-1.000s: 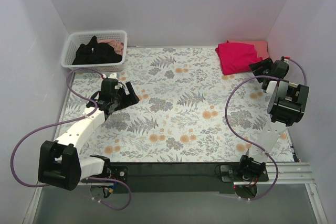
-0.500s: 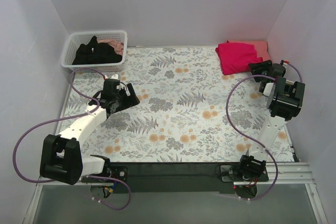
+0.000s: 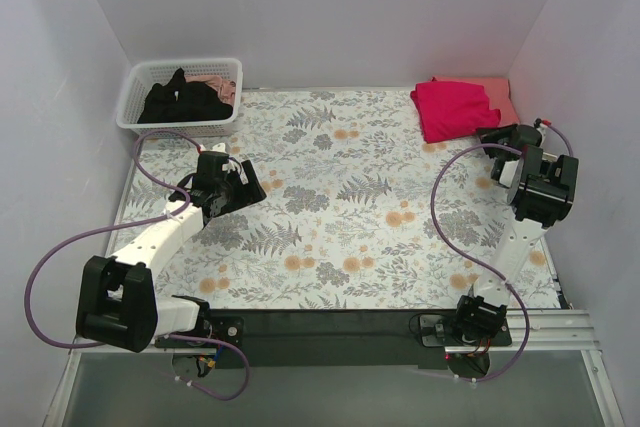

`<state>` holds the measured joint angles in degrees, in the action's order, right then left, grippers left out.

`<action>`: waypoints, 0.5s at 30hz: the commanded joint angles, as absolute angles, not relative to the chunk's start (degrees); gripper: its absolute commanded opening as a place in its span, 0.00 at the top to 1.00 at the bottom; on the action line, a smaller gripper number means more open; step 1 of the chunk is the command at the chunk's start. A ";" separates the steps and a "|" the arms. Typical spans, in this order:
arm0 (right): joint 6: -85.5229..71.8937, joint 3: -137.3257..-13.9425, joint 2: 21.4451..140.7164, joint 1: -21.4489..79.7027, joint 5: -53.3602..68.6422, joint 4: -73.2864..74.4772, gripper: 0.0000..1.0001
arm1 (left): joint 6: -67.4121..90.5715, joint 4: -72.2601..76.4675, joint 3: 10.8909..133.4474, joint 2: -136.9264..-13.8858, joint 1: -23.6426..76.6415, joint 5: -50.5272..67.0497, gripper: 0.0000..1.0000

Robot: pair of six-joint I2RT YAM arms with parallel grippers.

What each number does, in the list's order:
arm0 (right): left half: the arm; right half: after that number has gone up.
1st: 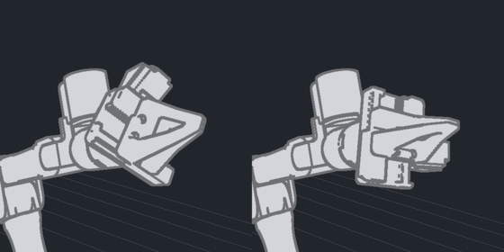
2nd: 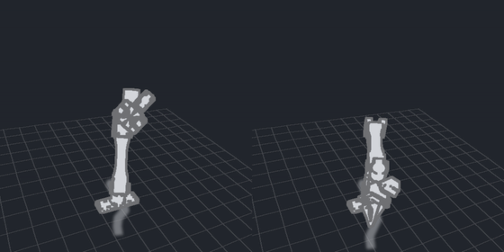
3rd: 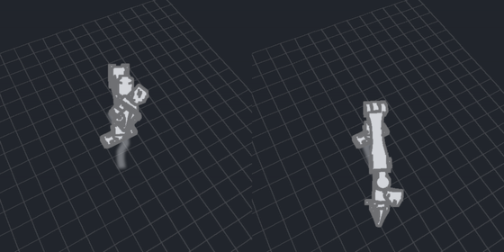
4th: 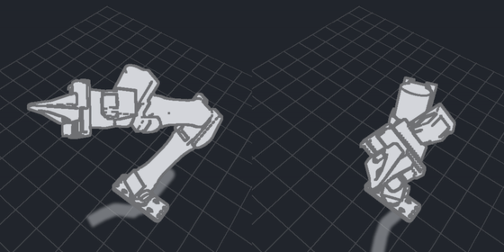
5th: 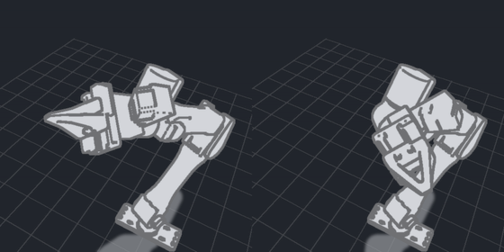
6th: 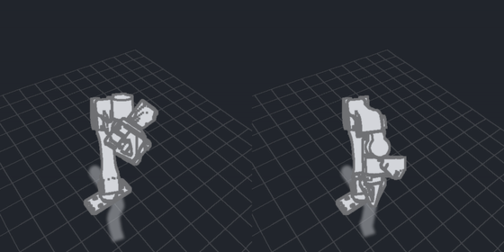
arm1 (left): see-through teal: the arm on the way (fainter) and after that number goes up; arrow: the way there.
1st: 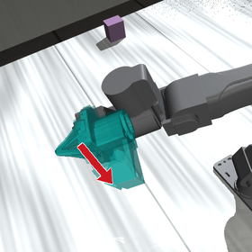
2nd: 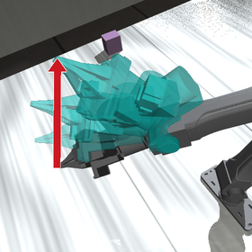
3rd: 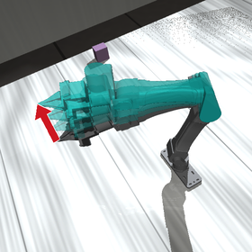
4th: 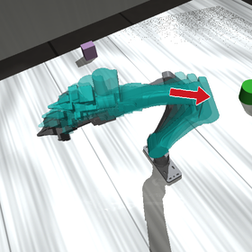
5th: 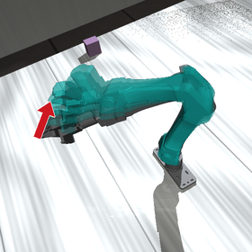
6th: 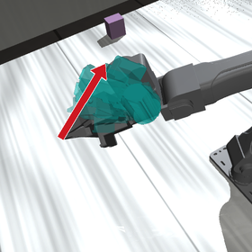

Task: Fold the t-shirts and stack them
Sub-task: Neatly place the folded tshirt to the corner

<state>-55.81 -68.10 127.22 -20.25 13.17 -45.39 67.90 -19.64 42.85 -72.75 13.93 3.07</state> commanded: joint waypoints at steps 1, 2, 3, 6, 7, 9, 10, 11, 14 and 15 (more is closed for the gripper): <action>-58.44 -65.40 126.04 -21.53 11.08 -49.65 0.99 | 67.33 -19.34 42.63 -71.10 13.62 3.52 0.19; -58.62 -64.61 125.08 -21.53 10.64 -50.27 0.99 | 67.32 -19.34 42.63 -70.93 13.62 3.60 0.19; -58.80 -63.21 124.63 -21.53 10.55 -50.62 0.99 | 67.32 -19.25 42.63 -70.75 13.62 3.60 0.19; -59.94 -60.40 122.88 -21.53 10.02 -52.12 0.99 | 67.32 -19.34 42.54 -70.31 13.62 3.60 0.19; -60.46 -59.60 122.52 -21.53 9.93 -53.42 0.99 | 67.41 -19.25 42.45 -70.23 13.62 3.69 0.20; -61.78 -57.06 121.47 -21.53 9.67 -55.45 0.99 | 67.41 -19.25 42.54 -69.96 13.62 3.69 0.20; -62.14 -56.78 121.38 -21.53 9.58 -55.72 0.99 | 67.33 -19.34 42.54 -69.87 13.62 3.69 0.20; -62.66 -56.69 121.81 -21.53 9.67 -55.81 0.99 | 67.41 -19.25 42.54 -69.79 13.62 3.69 0.20; -63.10 -56.51 122.78 -21.62 9.32 -55.90 0.94 | 67.41 -19.25 42.36 -69.61 13.62 3.78 0.20; -62.93 -56.51 122.96 -21.62 9.32 -55.81 0.90 | 67.41 -19.25 42.45 -69.61 13.71 3.78 0.20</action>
<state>-61.36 -57.25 124.09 -20.51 11.40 -52.99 67.92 -19.64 42.78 -71.79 13.93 3.14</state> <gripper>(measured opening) 0.073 0.807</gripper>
